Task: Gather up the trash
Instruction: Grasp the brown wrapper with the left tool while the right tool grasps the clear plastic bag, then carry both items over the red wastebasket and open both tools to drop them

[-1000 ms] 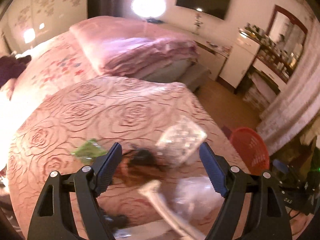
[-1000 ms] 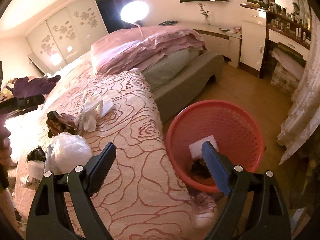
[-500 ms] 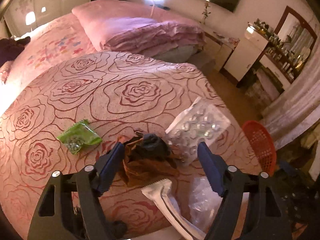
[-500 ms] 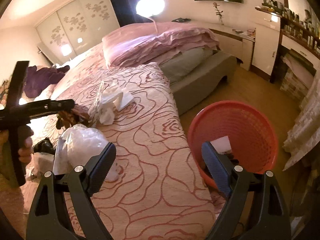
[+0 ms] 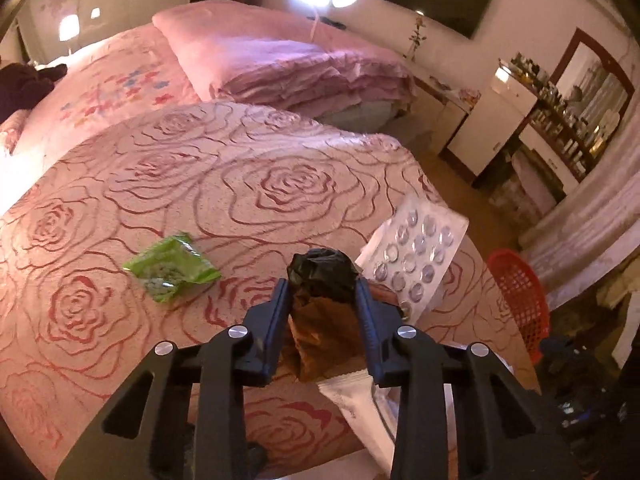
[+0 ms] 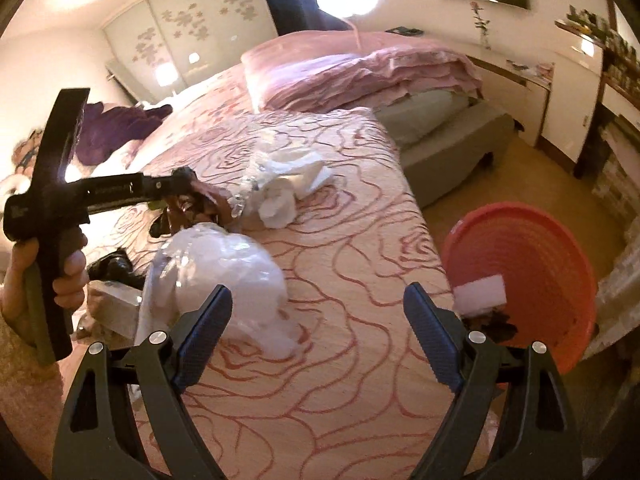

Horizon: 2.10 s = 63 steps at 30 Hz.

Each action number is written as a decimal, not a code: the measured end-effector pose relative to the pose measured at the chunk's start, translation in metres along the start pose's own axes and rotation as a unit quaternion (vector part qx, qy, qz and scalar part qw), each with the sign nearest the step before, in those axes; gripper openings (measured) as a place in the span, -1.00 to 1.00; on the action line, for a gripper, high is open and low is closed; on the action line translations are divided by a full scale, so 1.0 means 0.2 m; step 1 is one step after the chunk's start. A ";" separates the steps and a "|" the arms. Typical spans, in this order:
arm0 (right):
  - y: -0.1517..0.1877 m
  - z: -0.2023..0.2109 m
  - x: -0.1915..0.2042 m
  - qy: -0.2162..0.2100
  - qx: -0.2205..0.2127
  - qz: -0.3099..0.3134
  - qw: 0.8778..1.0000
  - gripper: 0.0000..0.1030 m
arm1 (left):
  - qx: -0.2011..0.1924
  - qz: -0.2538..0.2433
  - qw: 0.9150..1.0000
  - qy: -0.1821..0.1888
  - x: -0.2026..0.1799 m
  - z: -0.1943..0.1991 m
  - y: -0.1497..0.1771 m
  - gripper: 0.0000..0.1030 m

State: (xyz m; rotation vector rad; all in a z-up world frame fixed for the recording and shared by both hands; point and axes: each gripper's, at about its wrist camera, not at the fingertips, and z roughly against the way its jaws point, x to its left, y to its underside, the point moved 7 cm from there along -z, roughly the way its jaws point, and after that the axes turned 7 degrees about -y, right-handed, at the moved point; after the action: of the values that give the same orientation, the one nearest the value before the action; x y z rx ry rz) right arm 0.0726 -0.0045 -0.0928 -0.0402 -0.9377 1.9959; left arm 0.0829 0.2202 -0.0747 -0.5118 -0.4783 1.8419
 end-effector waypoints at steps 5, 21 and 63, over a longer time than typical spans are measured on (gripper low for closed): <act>-0.03 -0.03 0.08 -0.017 0.004 0.021 1.000 0.64 | -0.032 0.017 0.999 0.001 0.06 0.13 -0.05 -0.39; -0.01 -0.23 0.26 -0.045 0.047 0.074 0.995 0.02 | -0.055 0.043 0.998 0.001 0.18 0.28 -0.03 -0.39; -0.15 0.38 -0.49 0.078 -0.097 -0.085 0.989 -0.11 | -0.025 -0.070 0.993 0.096 -0.72 0.22 -0.15 -0.39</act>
State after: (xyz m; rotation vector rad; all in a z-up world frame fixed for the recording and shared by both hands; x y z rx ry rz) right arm 0.1251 -0.1135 -0.0512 -0.2153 -0.9958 1.7138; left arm 0.1243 0.0888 -0.0063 -0.6664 -0.4207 1.6315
